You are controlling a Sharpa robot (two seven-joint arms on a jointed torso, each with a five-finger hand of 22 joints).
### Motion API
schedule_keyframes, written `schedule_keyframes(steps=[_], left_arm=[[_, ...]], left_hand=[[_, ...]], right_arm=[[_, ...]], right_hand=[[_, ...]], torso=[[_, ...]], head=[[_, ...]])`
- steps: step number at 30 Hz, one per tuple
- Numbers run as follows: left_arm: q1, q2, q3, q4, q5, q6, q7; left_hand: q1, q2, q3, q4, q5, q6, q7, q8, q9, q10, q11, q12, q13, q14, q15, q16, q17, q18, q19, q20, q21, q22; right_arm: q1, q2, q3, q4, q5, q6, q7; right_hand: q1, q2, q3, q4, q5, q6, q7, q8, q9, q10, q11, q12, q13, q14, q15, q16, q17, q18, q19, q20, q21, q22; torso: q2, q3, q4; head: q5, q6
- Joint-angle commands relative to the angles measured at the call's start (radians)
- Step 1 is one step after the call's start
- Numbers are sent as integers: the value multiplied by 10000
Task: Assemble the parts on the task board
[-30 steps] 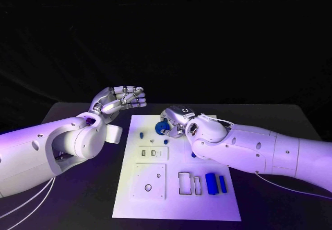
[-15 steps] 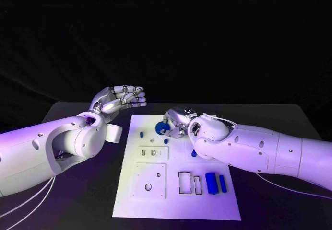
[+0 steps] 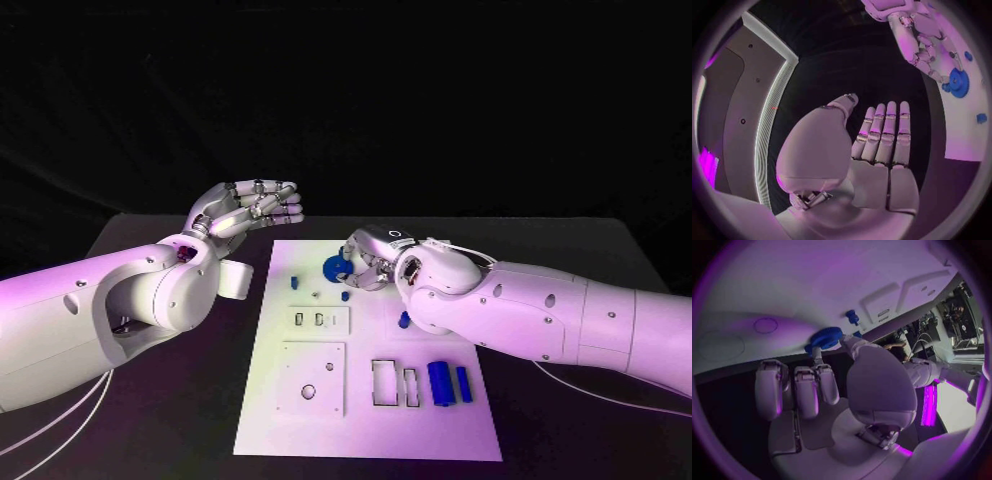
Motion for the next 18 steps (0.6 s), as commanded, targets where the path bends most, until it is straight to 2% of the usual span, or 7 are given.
schedule_keyframes(steps=[1,6,9,13,15,17,18], left_arm=[[9,1,7,10,18,148,54],[7,-21,6,-26,18,162,58],[5,-39,4,-79,18,170,65],[2,-52,0,-138,18,179,68],[0,-44,-3,-165,18,191,70],[-3,-21,-6,-184,18,203,75],[-8,-7,-7,-193,18,217,81]], left_hand=[[-101,-9,28,-7,-42,-70,58,-45,-5,-49,5,-66,10,-78,-25,-49,13,97,-15,52,-35,-14],[-101,-9,28,-7,-42,-70,58,-45,-5,-49,5,-66,10,-78,-25,-49,13,97,-15,52,-35,-14],[-102,-9,29,-10,-38,-75,61,-48,-5,-56,8,-67,10,-81,-23,-52,16,97,-16,54,-36,-16],[-101,-9,30,-12,-36,-76,62,-49,-5,-59,9,-66,10,-82,-22,-53,19,96,-17,54,-36,-17],[-101,-9,30,-12,-36,-76,62,-49,-5,-59,9,-66,10,-82,-22,-53,19,96,-17,54,-37,-17],[-101,-9,30,-12,-36,-76,62,-49,-5,-59,9,-66,10,-82,-22,-53,19,96,-17,54,-37,-17],[-101,-9,30,-12,-36,-76,62,-49,-5,-59,9,-66,10,-82,-22,-53,19,96,-17,54,-37,-17]], right_arm=[[-6,-178,2,218,-35,-533,-11],[52,-957,39,980,405,-1419,505],[230,-1756,70,1609,1477,-1696,1286],[479,-2667,85,2056,3023,-1188,2071],[578,-3127,89,2125,3779,-497,2637],[636,-3553,89,2164,4071,68,3178],[653,-3757,89,2180,4042,283,3393]], right_hand=[[122,-3,18,-76,50,-61,-5,-23,-19,81,-9,74,1316,1042,13,41,2630,-102,75,32,39,883],[369,-20,110,-128,202,5,-16,11,-72,130,-22,119,1368,1042,2,41,2630,-101,77,24,32,890],[653,-38,248,-213,193,24,-12,16,-139,111,-23,98,1344,1042,-3,41,2630,-78,18,19,-51,817],[979,-87,387,-357,-21,15,7,4,-227,59,-9,48,1291,1042,8,41,2630,-35,-97,24,-206,677],[1269,-150,515,-565,15,21,21,3,-280,33,0,27,1271,1042,13,41,2630,-20,-140,29,-266,631],[1650,-276,769,-944,660,64,43,10,-353,-29,10,-23,1217,1042,18,41,2630,-6,-185,30,-329,594],[1733,-303,828,-1040,696,58,50,4,-371,-31,15,-23,1218,1042,22,41,2630,-4,-194,34,-342,586]], torso=[[-10,15,-4],[-43,2,-32],[-81,11,-77],[-137,31,-160],[-161,36,-193],[-183,49,-217],[-189,57,-219]], head=[[9,14],[-1,55],[6,55],[22,64],[-16,61],[-126,86],[-152,89]])
